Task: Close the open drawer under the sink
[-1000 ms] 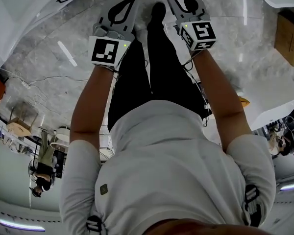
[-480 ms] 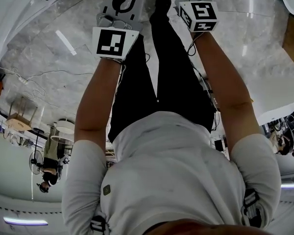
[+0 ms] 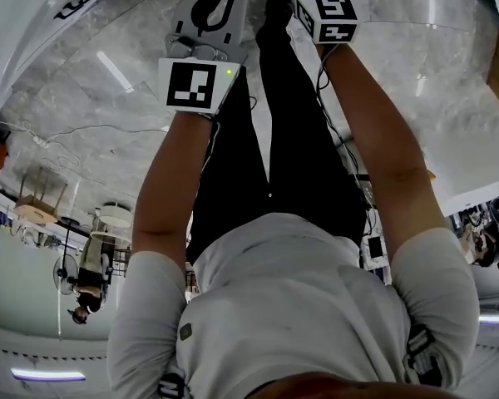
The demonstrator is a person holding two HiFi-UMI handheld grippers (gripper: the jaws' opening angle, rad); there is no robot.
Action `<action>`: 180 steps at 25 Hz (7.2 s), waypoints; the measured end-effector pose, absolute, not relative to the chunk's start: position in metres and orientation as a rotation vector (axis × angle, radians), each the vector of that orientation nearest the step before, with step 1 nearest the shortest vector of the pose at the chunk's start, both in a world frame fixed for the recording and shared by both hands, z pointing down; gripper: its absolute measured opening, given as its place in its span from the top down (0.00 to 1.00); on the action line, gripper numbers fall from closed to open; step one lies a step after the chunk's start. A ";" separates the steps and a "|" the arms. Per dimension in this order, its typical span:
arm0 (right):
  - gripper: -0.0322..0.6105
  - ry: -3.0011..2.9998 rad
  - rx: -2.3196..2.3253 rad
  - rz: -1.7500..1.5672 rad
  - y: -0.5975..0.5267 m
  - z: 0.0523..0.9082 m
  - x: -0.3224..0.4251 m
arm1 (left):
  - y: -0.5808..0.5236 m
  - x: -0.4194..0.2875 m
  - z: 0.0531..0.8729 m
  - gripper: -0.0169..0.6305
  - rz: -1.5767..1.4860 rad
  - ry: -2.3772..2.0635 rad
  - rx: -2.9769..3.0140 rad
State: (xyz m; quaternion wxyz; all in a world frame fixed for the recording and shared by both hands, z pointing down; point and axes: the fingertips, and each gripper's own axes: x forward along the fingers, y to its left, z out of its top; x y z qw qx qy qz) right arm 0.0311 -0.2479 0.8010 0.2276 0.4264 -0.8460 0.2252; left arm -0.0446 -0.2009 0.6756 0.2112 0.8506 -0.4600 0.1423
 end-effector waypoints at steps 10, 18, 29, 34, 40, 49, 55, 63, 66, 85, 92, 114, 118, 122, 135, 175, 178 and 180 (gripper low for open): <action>0.64 -2.303 1.223 0.669 -0.267 0.829 0.030 | -0.213 -0.039 0.688 0.96 0.399 -1.250 2.383; 0.67 -2.276 1.237 0.635 -0.272 0.838 0.027 | -0.219 -0.042 0.688 0.96 0.364 -1.240 2.373; 0.68 -2.253 1.244 0.638 -0.273 0.837 0.024 | -0.221 -0.040 0.687 0.96 0.366 -1.193 2.387; 0.69 -2.258 1.238 0.641 -0.275 0.832 0.024 | -0.226 -0.038 0.684 0.96 0.352 -1.192 2.385; 0.69 -2.258 1.226 0.639 -0.288 0.830 0.019 | -0.234 -0.037 0.681 0.96 0.332 -1.198 2.368; 0.69 -2.262 1.210 0.618 -0.313 0.830 0.010 | -0.249 -0.045 0.682 0.96 0.315 -1.229 2.352; 0.69 -2.275 1.209 0.617 -0.332 0.825 0.001 | -0.256 -0.047 0.683 0.96 0.337 -1.236 2.365; 0.68 -2.317 1.196 0.559 -0.358 0.812 -0.009 | -0.262 -0.043 0.685 0.96 0.345 -1.249 2.366; 0.68 -2.325 1.187 0.549 -0.360 0.811 -0.012 | -0.260 -0.044 0.683 0.96 0.348 -1.249 2.367; 0.56 -2.349 1.125 0.554 -0.338 0.737 0.019 | -0.253 -0.055 0.594 0.96 0.337 -1.317 2.418; 0.56 -2.421 1.100 0.472 -0.304 0.633 0.021 | -0.242 -0.055 0.513 0.96 0.292 -1.320 2.481; 0.87 -2.725 1.124 0.146 -0.139 0.289 0.009 | -0.095 -0.073 0.277 0.96 0.157 -1.215 2.692; 0.89 -2.741 1.127 0.087 -0.113 0.255 0.006 | -0.066 -0.086 0.247 0.96 0.193 -1.195 2.773; 0.90 -2.767 1.133 0.064 -0.086 0.229 -0.003 | -0.041 -0.108 0.222 0.96 0.159 -1.231 2.772; 0.91 -2.770 1.265 0.061 -0.026 0.187 0.005 | 0.011 -0.126 0.199 0.96 0.093 -1.143 2.813; 0.91 -2.960 0.871 -0.043 0.196 0.200 0.246 | 0.223 0.126 0.185 0.96 0.081 -1.591 2.680; 0.91 -2.976 0.860 -0.064 0.204 0.195 0.240 | 0.234 0.122 0.183 0.96 0.075 -1.611 2.670; 0.91 -2.985 0.860 -0.054 0.210 0.194 0.238 | 0.240 0.120 0.183 0.96 0.063 -1.620 2.657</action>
